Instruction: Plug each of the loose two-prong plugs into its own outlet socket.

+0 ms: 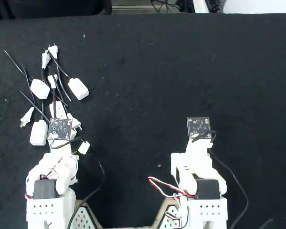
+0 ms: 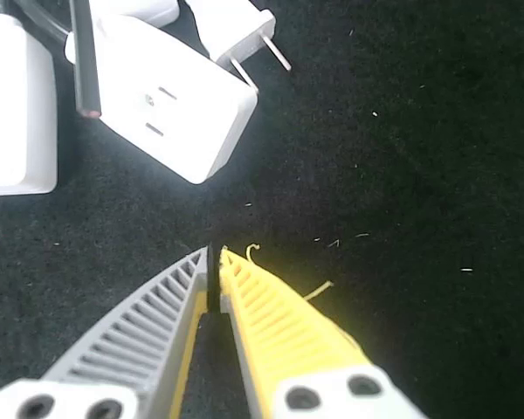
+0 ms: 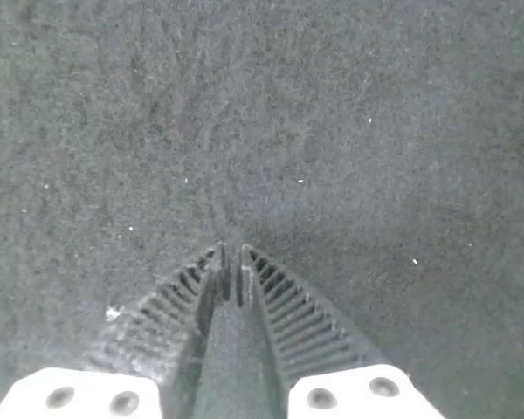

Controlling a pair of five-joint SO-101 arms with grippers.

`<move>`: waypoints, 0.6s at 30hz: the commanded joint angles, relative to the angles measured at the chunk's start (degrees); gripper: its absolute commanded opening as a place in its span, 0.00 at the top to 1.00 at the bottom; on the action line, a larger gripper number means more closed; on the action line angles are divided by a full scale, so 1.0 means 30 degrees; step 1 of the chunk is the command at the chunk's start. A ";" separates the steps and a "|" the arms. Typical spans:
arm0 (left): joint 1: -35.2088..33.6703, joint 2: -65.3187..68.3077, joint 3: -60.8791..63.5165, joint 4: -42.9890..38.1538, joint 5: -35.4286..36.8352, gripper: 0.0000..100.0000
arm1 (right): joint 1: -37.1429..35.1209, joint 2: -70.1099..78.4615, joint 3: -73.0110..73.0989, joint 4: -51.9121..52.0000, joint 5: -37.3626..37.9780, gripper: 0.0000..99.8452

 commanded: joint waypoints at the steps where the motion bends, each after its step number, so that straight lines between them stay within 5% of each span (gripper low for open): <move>1: 0.0220 -0.0029 0.0425 0.0088 0.0205 0.97 | 0.0322 -0.1832 0.0044 -0.0088 -0.0029 0.99; 13: 0.0220 -0.0029 0.0425 -0.0059 0.0117 0.97 | 0.0293 -0.1832 0.0044 -0.4689 0.0088 0.99; 18: -0.2535 -0.0059 0.0366 -0.5802 0.0088 0.97 | 0.0293 -0.1832 0.0015 -0.6447 0.2374 0.99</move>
